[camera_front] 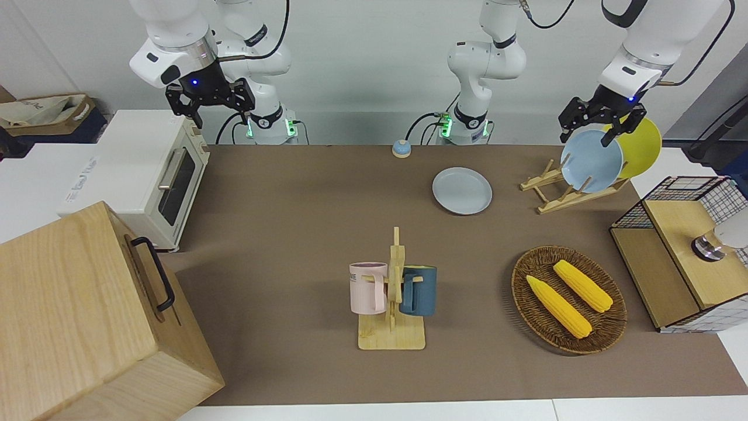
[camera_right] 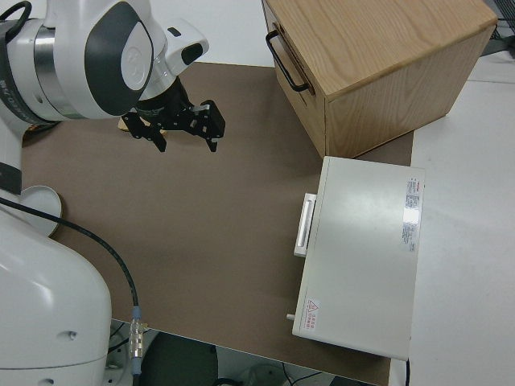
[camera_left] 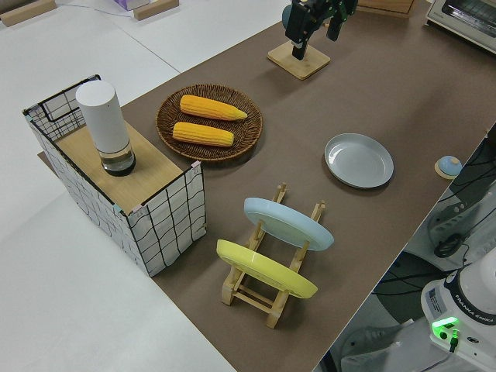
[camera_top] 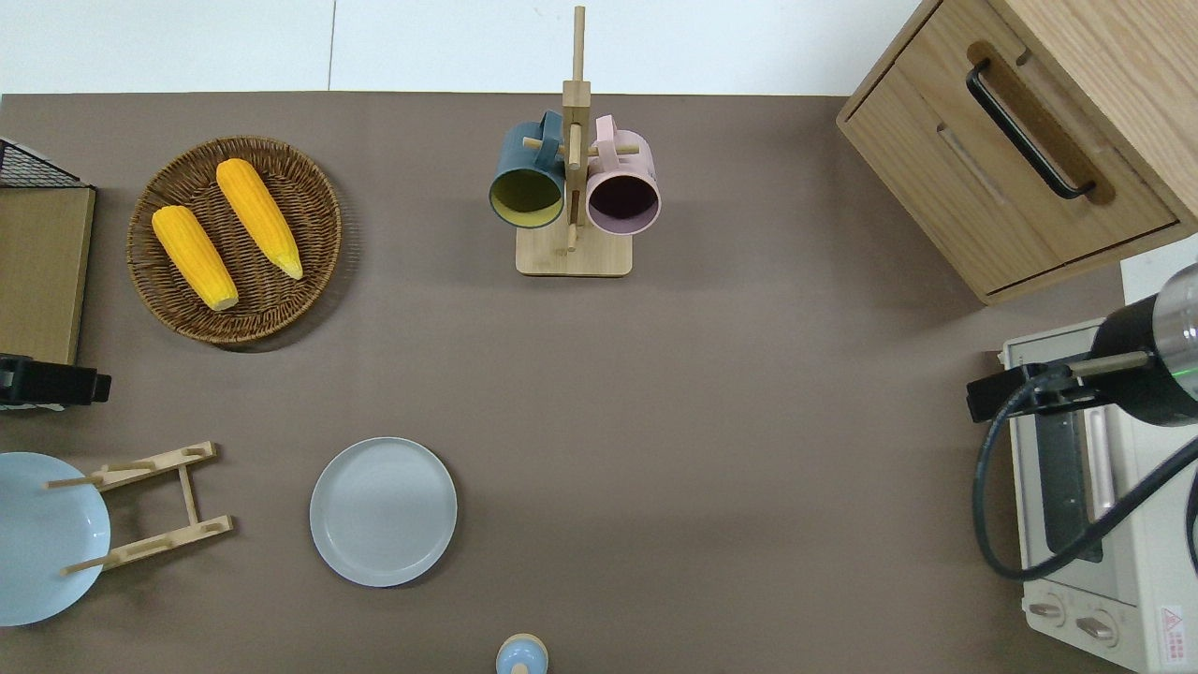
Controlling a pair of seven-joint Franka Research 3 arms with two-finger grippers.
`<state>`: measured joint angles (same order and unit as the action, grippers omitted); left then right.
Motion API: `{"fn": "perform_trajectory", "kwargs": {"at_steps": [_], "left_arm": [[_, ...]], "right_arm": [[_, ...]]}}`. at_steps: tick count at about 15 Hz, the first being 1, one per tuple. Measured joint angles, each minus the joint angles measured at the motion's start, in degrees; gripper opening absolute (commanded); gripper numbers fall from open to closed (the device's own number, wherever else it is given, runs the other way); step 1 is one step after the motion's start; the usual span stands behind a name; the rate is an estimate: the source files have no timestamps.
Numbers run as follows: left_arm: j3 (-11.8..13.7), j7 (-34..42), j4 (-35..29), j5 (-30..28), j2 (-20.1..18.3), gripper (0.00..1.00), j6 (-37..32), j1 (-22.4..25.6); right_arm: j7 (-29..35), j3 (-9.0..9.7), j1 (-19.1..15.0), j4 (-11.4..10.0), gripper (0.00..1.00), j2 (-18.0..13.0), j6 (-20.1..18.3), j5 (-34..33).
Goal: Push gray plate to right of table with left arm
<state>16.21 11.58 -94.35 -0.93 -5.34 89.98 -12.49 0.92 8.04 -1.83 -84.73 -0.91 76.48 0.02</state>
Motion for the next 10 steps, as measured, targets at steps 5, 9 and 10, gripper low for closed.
{"fn": "perform_trajectory", "kwargs": {"at_steps": [5,9,10], "left_arm": [[-0.4,0.0,0.0,0.0,0.0,1.0,-0.6,0.0],[-0.4,-0.1,0.1,0.0,0.0,1.0,-1.7,0.0],[-0.4,-0.2,0.1,0.0,0.0,1.0,-2.0,0.0]], "right_arm": [[0.0,0.0,0.0,0.0,0.983,0.0,0.0,0.0],[0.0,0.0,0.0,0.0,0.983,0.0,0.0,0.0],[0.0,0.0,0.0,0.0,0.983,0.0,0.0,0.0]]}}
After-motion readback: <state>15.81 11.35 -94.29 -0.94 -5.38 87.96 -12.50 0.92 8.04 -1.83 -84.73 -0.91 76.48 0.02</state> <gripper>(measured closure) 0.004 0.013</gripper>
